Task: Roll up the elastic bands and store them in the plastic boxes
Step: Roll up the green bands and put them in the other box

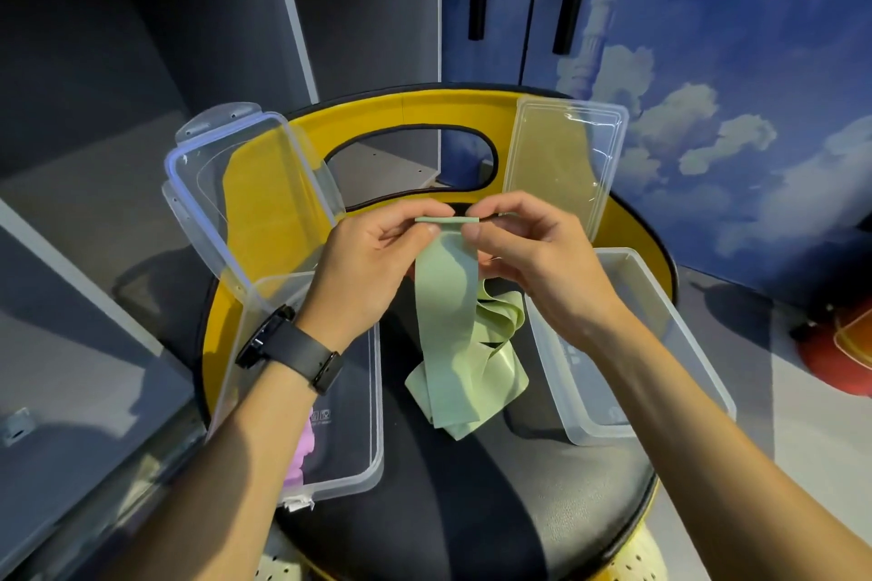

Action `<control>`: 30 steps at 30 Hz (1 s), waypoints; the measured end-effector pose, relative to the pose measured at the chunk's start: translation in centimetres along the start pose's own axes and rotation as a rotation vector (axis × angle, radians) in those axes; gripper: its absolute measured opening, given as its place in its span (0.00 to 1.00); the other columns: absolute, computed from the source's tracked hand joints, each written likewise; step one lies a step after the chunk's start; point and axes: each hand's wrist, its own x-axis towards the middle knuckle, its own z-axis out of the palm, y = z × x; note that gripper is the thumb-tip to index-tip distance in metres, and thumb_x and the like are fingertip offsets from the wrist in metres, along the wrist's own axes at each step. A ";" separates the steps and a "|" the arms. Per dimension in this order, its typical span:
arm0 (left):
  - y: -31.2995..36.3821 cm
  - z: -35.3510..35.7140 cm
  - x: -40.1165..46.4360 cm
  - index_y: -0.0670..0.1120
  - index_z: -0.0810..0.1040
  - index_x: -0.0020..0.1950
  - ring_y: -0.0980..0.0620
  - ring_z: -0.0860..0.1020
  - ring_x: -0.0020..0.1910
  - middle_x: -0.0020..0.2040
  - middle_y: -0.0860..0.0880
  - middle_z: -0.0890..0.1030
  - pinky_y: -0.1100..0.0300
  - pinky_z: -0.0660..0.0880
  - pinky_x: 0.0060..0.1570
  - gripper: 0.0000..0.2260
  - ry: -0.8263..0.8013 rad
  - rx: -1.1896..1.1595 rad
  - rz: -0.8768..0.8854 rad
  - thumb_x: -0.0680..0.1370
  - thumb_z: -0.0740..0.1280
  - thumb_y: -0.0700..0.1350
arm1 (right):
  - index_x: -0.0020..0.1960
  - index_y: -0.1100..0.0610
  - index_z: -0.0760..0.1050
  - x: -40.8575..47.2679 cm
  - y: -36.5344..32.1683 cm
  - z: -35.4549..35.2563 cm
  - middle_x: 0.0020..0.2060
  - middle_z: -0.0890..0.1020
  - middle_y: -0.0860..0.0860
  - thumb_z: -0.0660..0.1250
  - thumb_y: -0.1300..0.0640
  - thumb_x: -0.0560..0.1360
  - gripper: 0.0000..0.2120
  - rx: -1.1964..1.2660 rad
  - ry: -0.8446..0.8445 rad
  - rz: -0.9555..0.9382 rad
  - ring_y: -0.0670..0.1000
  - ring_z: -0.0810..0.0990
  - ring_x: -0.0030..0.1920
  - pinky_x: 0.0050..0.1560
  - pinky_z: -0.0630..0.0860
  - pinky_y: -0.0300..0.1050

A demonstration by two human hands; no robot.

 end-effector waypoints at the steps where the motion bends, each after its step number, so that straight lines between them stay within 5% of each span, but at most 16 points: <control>1: 0.0 0.0 -0.1 0.53 0.82 0.52 0.63 0.79 0.39 0.41 0.60 0.84 0.69 0.72 0.40 0.11 0.004 0.005 0.005 0.78 0.66 0.38 | 0.49 0.62 0.78 0.0 0.0 0.1 0.39 0.81 0.58 0.70 0.65 0.74 0.05 0.000 0.002 -0.003 0.49 0.80 0.35 0.37 0.79 0.42; 13: 0.0 0.1 -0.3 0.54 0.81 0.56 0.59 0.81 0.48 0.48 0.58 0.84 0.67 0.75 0.43 0.12 -0.029 -0.014 -0.008 0.79 0.66 0.39 | 0.49 0.64 0.79 0.3 -0.2 -0.1 0.39 0.84 0.57 0.70 0.64 0.74 0.05 -0.057 0.041 -0.005 0.49 0.82 0.38 0.38 0.79 0.39; 18: 0.2 -0.2 -0.5 0.55 0.76 0.63 0.56 0.80 0.59 0.59 0.52 0.82 0.62 0.76 0.55 0.16 -0.152 -0.213 -0.105 0.78 0.67 0.40 | 0.47 0.61 0.79 0.2 -0.1 -0.2 0.37 0.83 0.54 0.70 0.66 0.74 0.03 -0.055 0.050 -0.015 0.49 0.80 0.38 0.39 0.79 0.39; 25: 0.3 0.0 -0.5 0.53 0.80 0.55 0.56 0.83 0.48 0.48 0.53 0.86 0.66 0.78 0.42 0.11 -0.049 -0.183 -0.135 0.77 0.68 0.39 | 0.46 0.59 0.79 0.1 0.0 -0.4 0.36 0.83 0.50 0.70 0.67 0.73 0.06 -0.073 0.007 -0.056 0.45 0.80 0.37 0.40 0.78 0.39; 30: 0.6 0.2 -0.6 0.51 0.81 0.52 0.58 0.82 0.48 0.48 0.53 0.85 0.68 0.76 0.45 0.10 -0.026 -0.135 -0.082 0.76 0.69 0.37 | 0.45 0.57 0.80 0.0 0.2 -0.7 0.37 0.84 0.49 0.71 0.67 0.72 0.07 -0.079 -0.016 -0.072 0.48 0.80 0.40 0.43 0.78 0.42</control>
